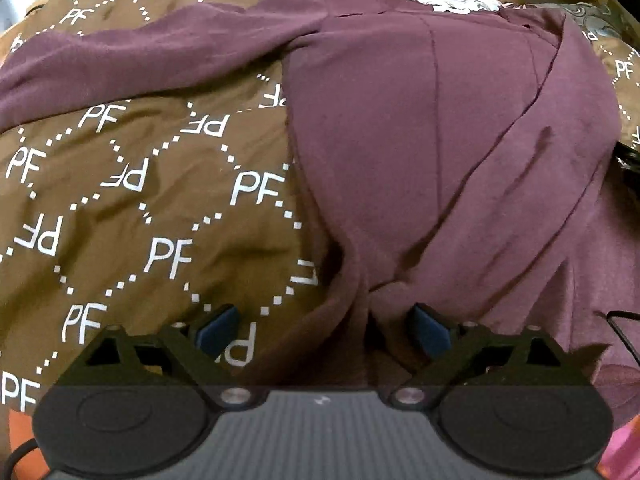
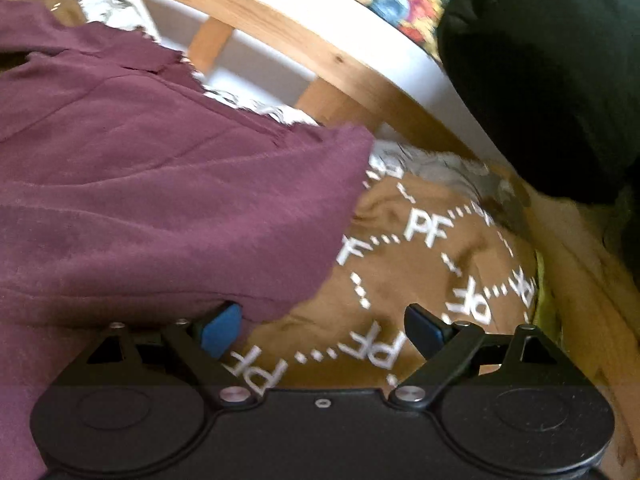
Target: Fold small clothes
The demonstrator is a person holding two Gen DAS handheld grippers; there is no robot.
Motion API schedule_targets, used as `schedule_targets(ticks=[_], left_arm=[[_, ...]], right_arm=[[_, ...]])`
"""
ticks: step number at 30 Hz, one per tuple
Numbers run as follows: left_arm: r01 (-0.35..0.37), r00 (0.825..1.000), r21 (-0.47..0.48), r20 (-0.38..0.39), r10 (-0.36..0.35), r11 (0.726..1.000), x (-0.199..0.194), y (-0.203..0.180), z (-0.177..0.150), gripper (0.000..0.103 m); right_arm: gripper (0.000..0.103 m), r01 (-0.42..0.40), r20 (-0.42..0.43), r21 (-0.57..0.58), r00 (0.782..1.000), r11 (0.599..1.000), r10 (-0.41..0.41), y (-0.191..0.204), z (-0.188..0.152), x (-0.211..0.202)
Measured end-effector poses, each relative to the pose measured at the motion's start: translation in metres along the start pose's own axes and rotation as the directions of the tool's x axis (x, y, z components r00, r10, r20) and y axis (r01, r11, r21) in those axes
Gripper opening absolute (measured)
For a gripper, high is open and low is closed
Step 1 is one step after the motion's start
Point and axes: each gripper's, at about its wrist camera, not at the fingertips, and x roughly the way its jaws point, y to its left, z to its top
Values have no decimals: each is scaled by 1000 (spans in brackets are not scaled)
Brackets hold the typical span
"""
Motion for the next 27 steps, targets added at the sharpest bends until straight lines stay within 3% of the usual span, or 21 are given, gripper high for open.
schedule_targets(ticks=[4,9,12,16,18,19,23,26,27], left_arm=[[25,1000,-20,-17,-25,1000,-7,8,-3,96],[103,993,-182,-39,-112,978,-19,44,-6,98],[119,991,-251,-24,-129,961,-29,61,-11,98],[95,995,-251,-6,-100,963,-41,66,-18,98],[49,998,-216,-18,-54,975,-41,60,-19,96],[27,999,-191,-28,-33,981,-38,57,-18,94],[-123,991,-125,-63,116,984,-28,46,-19,86],[-197,980,-147,-68,189,969,-26,51,-22,88],[-219,975,-174,-71,209,960,-26,56,-24,88]], right_arm=[[92,31,-77,63,997,998,-26,-12,-4,-10],[100,-35,-96,257,993,966,62,-21,-4,-39],[102,-161,-56,371,979,915,195,-18,-2,-66],[102,-356,25,437,923,826,384,-1,-4,-102],[102,-444,38,423,880,790,474,12,-6,-116],[102,-460,31,407,870,789,492,21,-6,-123],[102,-455,-68,292,868,841,493,62,-6,-128],[102,-466,-152,72,869,882,471,95,-6,-135],[102,-480,-175,-1,864,877,472,103,-7,-139]])
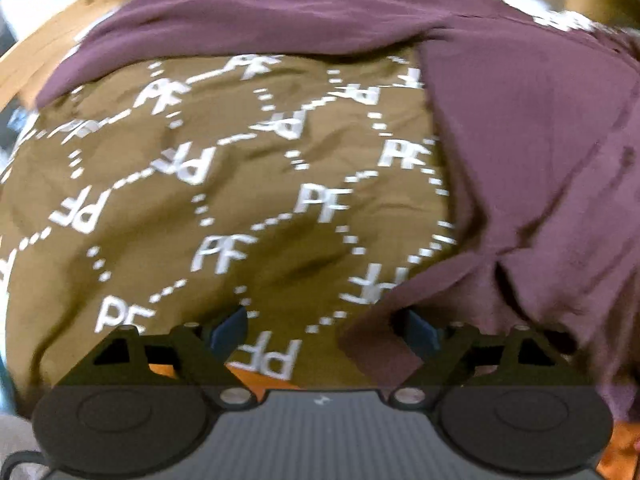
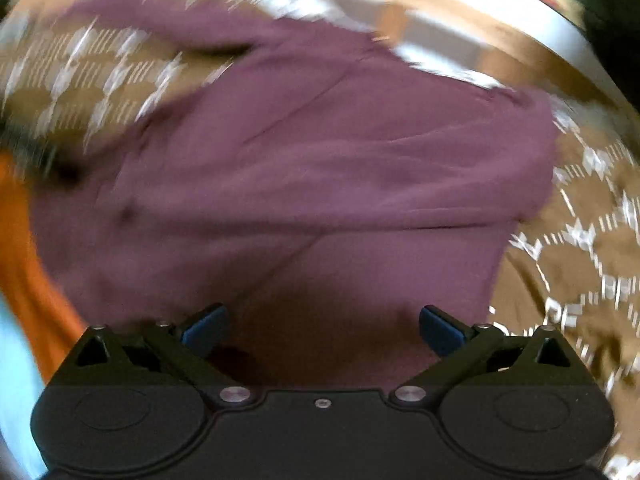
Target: Fold small clothes
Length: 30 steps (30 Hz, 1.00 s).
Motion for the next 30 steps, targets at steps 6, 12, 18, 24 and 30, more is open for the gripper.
schedule_targets(ticks=[6,12,18,24,30], left_arm=[[-42,999,-115,14,43,992,-6,21,-1,88],[-20,999,-107,46,25,994,-19,21,-5,88],[123,972,-56,209,-109,991,-40,13,-6,98],[21,984,46,177,-29,999,-16,-20,8,95],[-57,993,-110,96,68,992,0,2,13,90]], right_arm=[[102,-132,-41,-149,991,980,127,14,-8,-17],[102,-270,-4,-122,962,955,272,11,-8,-40],[102,-269,140,62,956,961,258,-13,2,-44],[102,-202,100,207,978,957,185,-26,5,-27],[102,-170,98,165,983,971,155,-21,2,-30]])
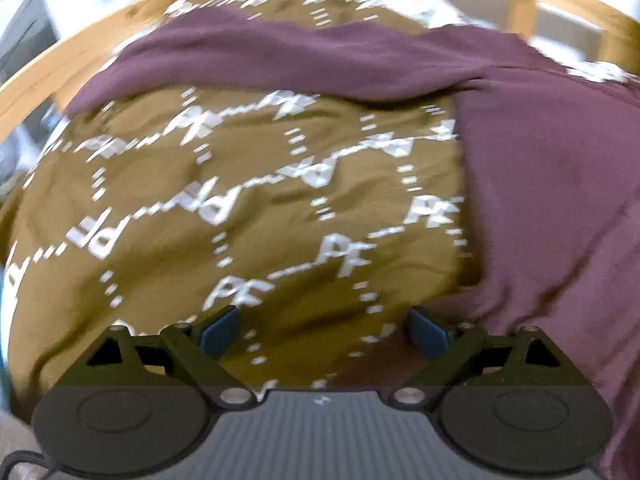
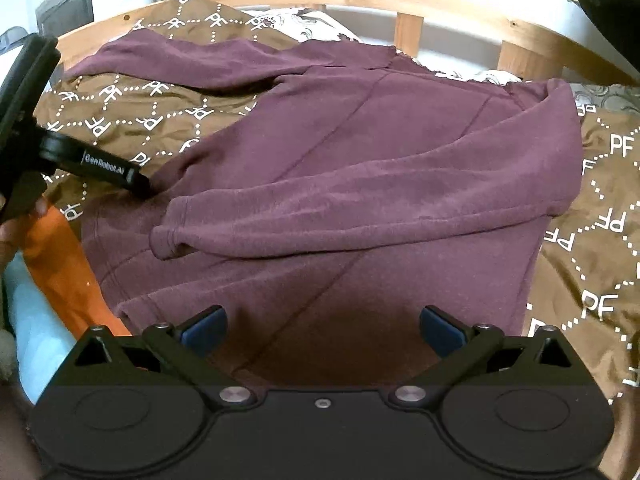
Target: Fold small clothes
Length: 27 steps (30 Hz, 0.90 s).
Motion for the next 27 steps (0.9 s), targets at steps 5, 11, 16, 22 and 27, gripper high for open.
schedule_targets(ticks=[5,11,16,22,27], left_arm=[[65,998,-87,-2,-66,994,-9,21,-3,89],[270,956,-27,127,-264,963,-35,13,-7,100],[291,949,101,97,-301,951,-30,-16,-9,82],[236,971,73,30,-239,969,-16,-14,-13,1],[166,984,51,47,-169,985,-21,-6,-17,0]], right_arm=[[102,21,-2,2,1000,1000,-21,0,0,6],[102,39,1,3,999,999,-39,1,0,6],[102,45,-2,5,999,999,-45,-1,-1,7],[102,63,4,26,998,998,-64,-6,0,7],[102,72,13,45,997,996,-73,-10,0,7]])
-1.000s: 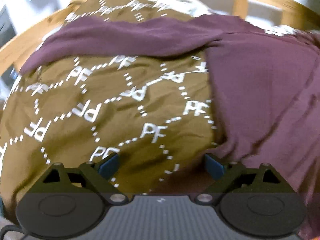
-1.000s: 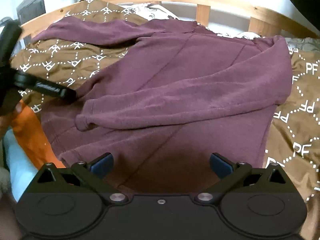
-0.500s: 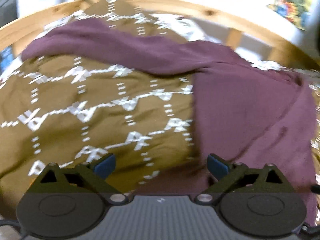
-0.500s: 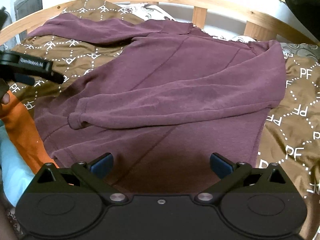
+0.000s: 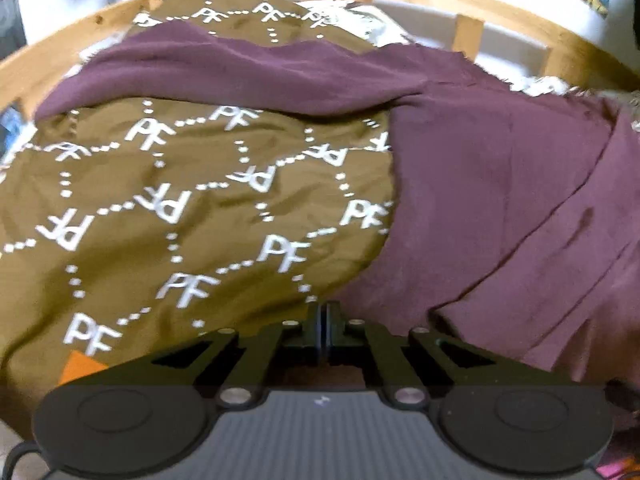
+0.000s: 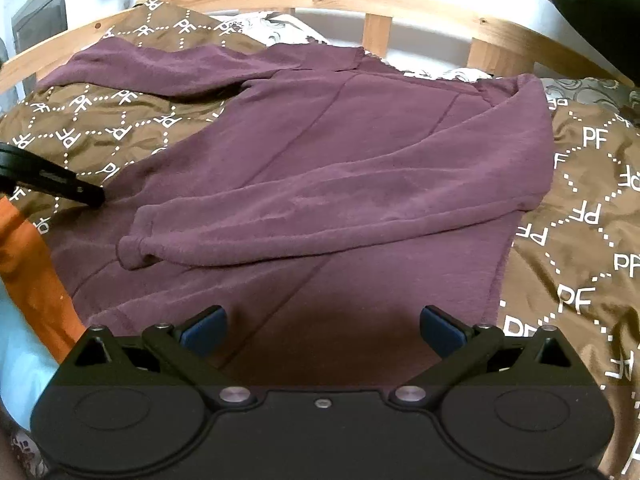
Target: Fold small clothes
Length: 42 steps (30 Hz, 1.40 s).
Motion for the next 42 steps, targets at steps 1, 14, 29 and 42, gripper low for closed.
schedule_targets(ticks=[1,14,29,42], left_arm=[[-10,1000,0,-20,10,1000,3,1,1,0],[0,998,-51,-64,-3,999,9,6,4,61],[46,986,-308,164,5,950,1,112,111,102],[279,946,-774,324,-23,568,39,204,103,102]], right_arm=[[102,1,-2,0,1000,1000,-1,0,0,0],[102,-2,-144,-191,989,982,-26,26,-17,23],[102,61,-1,-97,998,993,-62,10,-2,12],[102,54,157,33,986,998,-58,-6,12,12]])
